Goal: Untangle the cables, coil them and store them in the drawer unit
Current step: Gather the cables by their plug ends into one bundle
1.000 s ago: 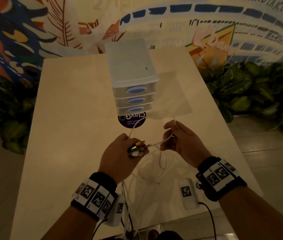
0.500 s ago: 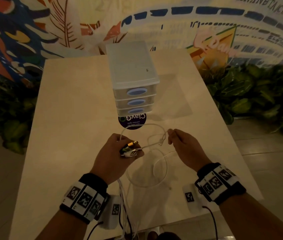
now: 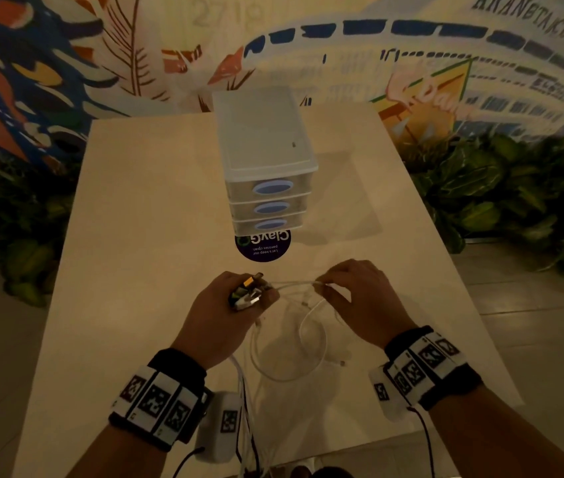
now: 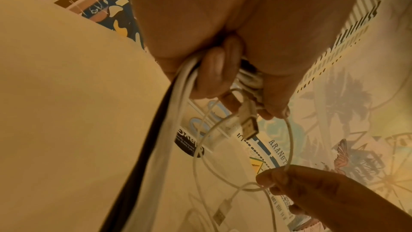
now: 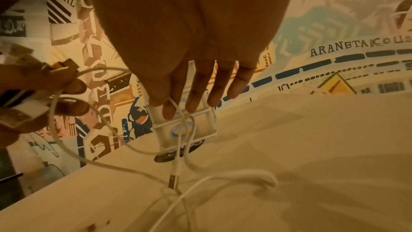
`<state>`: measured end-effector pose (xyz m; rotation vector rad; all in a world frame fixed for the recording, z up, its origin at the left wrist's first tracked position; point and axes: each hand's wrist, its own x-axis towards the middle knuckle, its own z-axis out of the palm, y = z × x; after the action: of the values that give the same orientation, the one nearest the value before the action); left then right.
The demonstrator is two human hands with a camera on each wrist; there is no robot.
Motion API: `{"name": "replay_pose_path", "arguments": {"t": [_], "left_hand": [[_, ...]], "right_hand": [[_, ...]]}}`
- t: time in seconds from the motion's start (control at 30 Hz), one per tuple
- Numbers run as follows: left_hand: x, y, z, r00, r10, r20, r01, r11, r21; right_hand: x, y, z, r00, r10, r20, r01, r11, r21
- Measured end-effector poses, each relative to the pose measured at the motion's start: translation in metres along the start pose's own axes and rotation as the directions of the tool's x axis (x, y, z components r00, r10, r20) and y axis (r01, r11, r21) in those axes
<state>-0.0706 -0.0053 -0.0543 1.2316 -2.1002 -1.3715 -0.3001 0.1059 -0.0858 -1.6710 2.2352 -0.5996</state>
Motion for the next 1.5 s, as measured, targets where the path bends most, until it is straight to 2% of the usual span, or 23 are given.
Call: {"name": "replay_pose_path", "arguments": {"t": [0.1, 0.23, 0.47, 0.6, 0.67, 0.77, 0.8, 0.87, 0.97, 1.07, 1.13, 1.2, 1.27, 1.3, 1.33, 1.37, 1.4, 1.43, 1.5], "left_hand": [[0.001, -0.005, -0.002, 0.999, -0.035, 0.022, 0.034, 0.998, 0.045], [0.002, -0.008, -0.004, 0.998, -0.053, -0.019, 0.054, 0.998, 0.038], [0.002, 0.004, -0.002, 0.995, -0.055, -0.081, 0.061, 0.995, 0.076], [-0.001, 0.006, 0.001, 0.999, -0.031, 0.01, 0.032, 0.992, -0.121], [-0.001, 0.009, 0.002, 0.999, 0.017, 0.032, -0.012, 0.99, -0.138], [-0.001, 0.019, 0.005, 0.989, 0.044, 0.139, -0.022, 0.988, -0.155], [-0.002, 0.02, 0.008, 0.981, 0.042, 0.189, -0.013, 0.988, -0.155], [0.0, 0.022, 0.016, 0.97, 0.037, 0.239, -0.026, 0.998, -0.049], [0.001, 0.023, 0.023, 0.976, 0.028, 0.216, -0.044, 0.997, 0.069], [0.002, 0.028, 0.022, 0.978, 0.04, 0.203, -0.05, 0.998, 0.047], [0.003, 0.029, 0.019, 0.982, 0.013, 0.188, -0.004, 0.999, -0.05], [0.005, 0.031, 0.013, 0.988, -0.017, 0.152, 0.044, 0.983, -0.176], [0.008, 0.035, 0.007, 0.99, -0.033, 0.135, 0.068, 0.961, -0.268], [0.008, 0.037, 0.004, 0.99, -0.042, 0.135, 0.082, 0.948, -0.307], [0.009, 0.04, 0.001, 0.989, -0.054, 0.141, 0.098, 0.94, -0.327], [0.01, 0.043, -0.001, 0.989, -0.066, 0.135, 0.108, 0.94, -0.325], [0.01, 0.046, -0.004, 0.99, -0.07, 0.122, 0.105, 0.944, -0.313], [0.011, 0.047, -0.007, 0.993, -0.067, 0.102, 0.096, 0.944, -0.314], [0.012, 0.049, -0.015, 0.995, -0.086, 0.05, 0.098, 0.934, -0.344]], "right_hand": [[0.004, -0.003, -0.009, 0.999, -0.033, 0.019, 0.031, 0.995, 0.092], [0.014, -0.016, -0.025, 0.995, -0.096, -0.021, 0.098, 0.951, 0.294], [0.027, -0.033, -0.027, 0.997, -0.066, -0.042, 0.077, 0.907, 0.414], [0.024, -0.042, -0.029, 1.0, -0.015, -0.016, 0.021, 0.854, 0.52], [0.022, -0.049, -0.028, 0.998, 0.0, 0.058, -0.037, 0.774, 0.631], [0.023, -0.061, -0.031, 0.988, 0.006, 0.157, -0.138, 0.505, 0.852], [0.024, -0.065, -0.034, 0.985, 0.001, 0.171, -0.153, 0.449, 0.88], [0.028, -0.07, -0.038, 0.986, -0.033, 0.162, -0.135, 0.399, 0.907], [0.032, -0.072, -0.041, 0.987, -0.072, 0.146, -0.113, 0.342, 0.933], [0.034, -0.063, -0.038, 0.992, -0.074, 0.107, -0.068, 0.409, 0.91], [0.033, -0.052, -0.027, 0.994, -0.036, 0.107, -0.077, 0.482, 0.873], [0.026, -0.04, -0.015, 0.981, -0.05, 0.187, -0.139, 0.493, 0.859], [0.013, -0.035, -0.002, 0.942, -0.085, 0.324, -0.245, 0.484, 0.84], [0.006, -0.036, 0.004, 0.92, -0.106, 0.377, -0.268, 0.53, 0.804], [0.002, -0.039, 0.01, 0.916, -0.116, 0.385, -0.228, 0.638, 0.736], [0.001, -0.039, 0.018, 0.937, -0.119, 0.329, -0.119, 0.776, 0.619], [0.001, -0.04, 0.024, 0.953, -0.143, 0.266, -0.011, 0.864, 0.504], [0.002, -0.042, 0.027, 0.963, -0.169, 0.209, 0.07, 0.907, 0.415], [0.008, -0.04, 0.024, 0.975, -0.176, 0.133, 0.117, 0.923, 0.366]]}}
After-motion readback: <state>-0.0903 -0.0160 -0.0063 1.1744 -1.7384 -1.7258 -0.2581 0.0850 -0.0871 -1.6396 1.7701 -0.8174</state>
